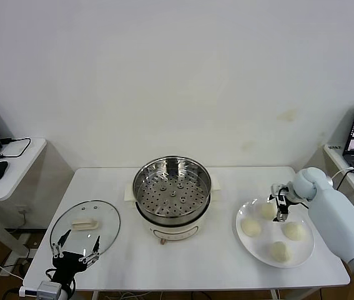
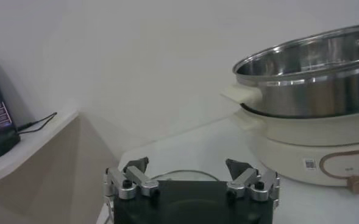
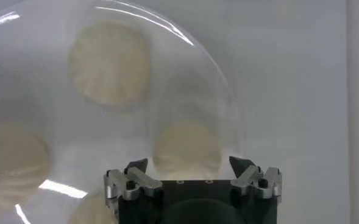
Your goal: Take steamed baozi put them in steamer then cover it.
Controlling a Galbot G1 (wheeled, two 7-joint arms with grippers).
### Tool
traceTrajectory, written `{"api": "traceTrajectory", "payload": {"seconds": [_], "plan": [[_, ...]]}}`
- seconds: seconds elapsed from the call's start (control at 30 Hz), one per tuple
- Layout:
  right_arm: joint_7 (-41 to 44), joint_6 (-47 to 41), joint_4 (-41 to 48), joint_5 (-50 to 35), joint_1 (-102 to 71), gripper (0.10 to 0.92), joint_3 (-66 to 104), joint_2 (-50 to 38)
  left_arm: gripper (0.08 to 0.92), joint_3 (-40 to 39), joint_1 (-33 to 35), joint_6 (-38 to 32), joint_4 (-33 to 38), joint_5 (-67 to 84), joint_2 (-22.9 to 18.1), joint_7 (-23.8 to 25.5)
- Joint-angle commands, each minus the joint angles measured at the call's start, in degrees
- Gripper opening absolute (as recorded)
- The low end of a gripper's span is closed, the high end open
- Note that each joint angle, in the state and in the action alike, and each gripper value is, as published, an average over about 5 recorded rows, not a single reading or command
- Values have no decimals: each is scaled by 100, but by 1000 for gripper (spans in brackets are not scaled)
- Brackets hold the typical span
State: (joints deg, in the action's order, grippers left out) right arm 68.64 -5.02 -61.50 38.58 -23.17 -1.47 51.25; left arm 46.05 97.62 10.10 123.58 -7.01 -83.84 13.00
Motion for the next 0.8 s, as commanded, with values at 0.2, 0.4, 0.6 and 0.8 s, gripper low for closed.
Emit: {"api": "traceTrajectory", "payload": {"seconds": [0.2,0.4,0.6,0.8], "plan": [[-89,-102,52,-230,12,801,-48,28,823,-18,-9,0,-38,-5,-24,-1],[-66,-110,24,-248,21,649,-48,-16,823,-25,-15,1,-39,-6,-34,-2],[3,-203,-173,-510,91,527,-67,-132,823,-37,1,1,-28,-13,-43,-15],[184,-510,-665,-1336,656,520,-516,-473,823,-66,13,-3,-46,-30,-31,-53]]}}
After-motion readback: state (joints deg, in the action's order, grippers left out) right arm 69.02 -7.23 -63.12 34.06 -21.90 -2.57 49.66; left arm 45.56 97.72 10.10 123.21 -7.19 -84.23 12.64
